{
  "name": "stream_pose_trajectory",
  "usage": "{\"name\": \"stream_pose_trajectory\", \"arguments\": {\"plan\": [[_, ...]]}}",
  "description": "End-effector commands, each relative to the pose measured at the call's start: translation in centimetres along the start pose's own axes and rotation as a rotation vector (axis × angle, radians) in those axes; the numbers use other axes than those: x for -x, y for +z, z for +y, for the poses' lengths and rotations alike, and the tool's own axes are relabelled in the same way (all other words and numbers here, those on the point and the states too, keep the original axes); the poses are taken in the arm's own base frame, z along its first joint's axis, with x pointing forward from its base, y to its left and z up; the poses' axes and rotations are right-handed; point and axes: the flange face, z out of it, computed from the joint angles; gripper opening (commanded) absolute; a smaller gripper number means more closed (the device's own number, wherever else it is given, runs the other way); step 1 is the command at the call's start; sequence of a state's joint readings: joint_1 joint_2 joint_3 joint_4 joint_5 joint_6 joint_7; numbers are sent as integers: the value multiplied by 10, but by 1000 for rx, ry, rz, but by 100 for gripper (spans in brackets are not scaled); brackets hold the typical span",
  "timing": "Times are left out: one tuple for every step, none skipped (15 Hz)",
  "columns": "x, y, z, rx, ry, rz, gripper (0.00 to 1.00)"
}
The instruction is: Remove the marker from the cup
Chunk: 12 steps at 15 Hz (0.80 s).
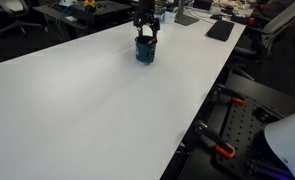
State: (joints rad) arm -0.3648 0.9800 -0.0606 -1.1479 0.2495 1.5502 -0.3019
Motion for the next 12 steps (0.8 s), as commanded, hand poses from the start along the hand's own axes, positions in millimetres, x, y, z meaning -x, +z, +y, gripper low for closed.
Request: {"name": "stream_pose_trajectory", "arguments": {"plan": [[14, -21, -15, 36, 37, 4, 100], [15, -26, -18, 36, 47, 12, 100], [17, -30, -20, 38, 52, 17, 100], [18, -33, -22, 38, 57, 23, 100], [18, -35, -23, 37, 56, 24, 100], [17, -36, -23, 35, 58, 19, 100], [17, -36, -24, 35, 58, 16, 100], [17, -35, -24, 34, 57, 10, 100], [16, -34, -24, 35, 54, 4, 100], [15, -32, -25, 37, 51, -4, 99], [15, -30, -26, 37, 50, -12, 93], [14, -29, -27, 41, 48, -22, 90]]}}
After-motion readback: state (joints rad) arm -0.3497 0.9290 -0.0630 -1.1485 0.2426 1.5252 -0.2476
